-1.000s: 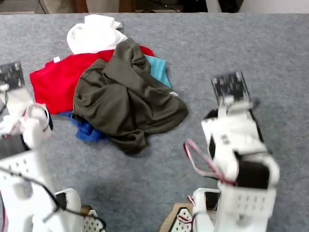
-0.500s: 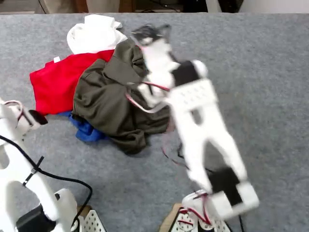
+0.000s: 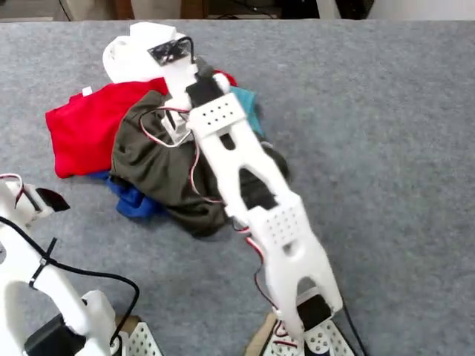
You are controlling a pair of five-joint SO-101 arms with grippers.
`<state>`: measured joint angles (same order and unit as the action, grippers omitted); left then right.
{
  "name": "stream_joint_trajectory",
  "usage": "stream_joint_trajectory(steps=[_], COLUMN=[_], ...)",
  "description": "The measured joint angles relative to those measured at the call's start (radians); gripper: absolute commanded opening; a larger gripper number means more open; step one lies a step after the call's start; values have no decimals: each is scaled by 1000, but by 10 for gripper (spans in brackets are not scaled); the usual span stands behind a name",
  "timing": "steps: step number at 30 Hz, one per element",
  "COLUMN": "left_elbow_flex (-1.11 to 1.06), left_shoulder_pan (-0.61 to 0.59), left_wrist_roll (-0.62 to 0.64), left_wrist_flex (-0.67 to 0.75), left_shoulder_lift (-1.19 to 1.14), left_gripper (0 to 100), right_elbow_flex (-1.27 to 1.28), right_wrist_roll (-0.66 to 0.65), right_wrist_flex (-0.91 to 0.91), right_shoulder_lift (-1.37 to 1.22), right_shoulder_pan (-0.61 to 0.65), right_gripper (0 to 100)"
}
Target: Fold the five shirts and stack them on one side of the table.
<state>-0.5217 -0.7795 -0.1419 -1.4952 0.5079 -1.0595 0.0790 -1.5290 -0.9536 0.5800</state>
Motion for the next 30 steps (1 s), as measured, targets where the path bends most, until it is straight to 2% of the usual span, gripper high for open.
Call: stream_joint_trajectory(steps=[5,6,8,12,17,30], left_elbow_flex=[0,0,0,0,0,-6], left_shoulder_pan=[0,0,0,0,0,0], left_wrist_roll=[20,20,20,23,28,28], left_wrist_flex=[0,0,0,0,0,0], left_shoulder_lift=[0,0,0,0,0,0], left_gripper=[307,307,307,307,307,307], right_elbow_flex=[-249,-296,-381,-526,-554,-554], right_wrist_roll=[-29,-51,-98,-137,-143,-143], right_wrist_flex=[-110,-130,-172,-218,-226,-232], right_shoulder_lift=[-141,-161,-190,-209,-189,192], right_shoulder_pan=[-5,-12,-23,-55,-110,-321], right_gripper=[13,3,29,5,5,5])
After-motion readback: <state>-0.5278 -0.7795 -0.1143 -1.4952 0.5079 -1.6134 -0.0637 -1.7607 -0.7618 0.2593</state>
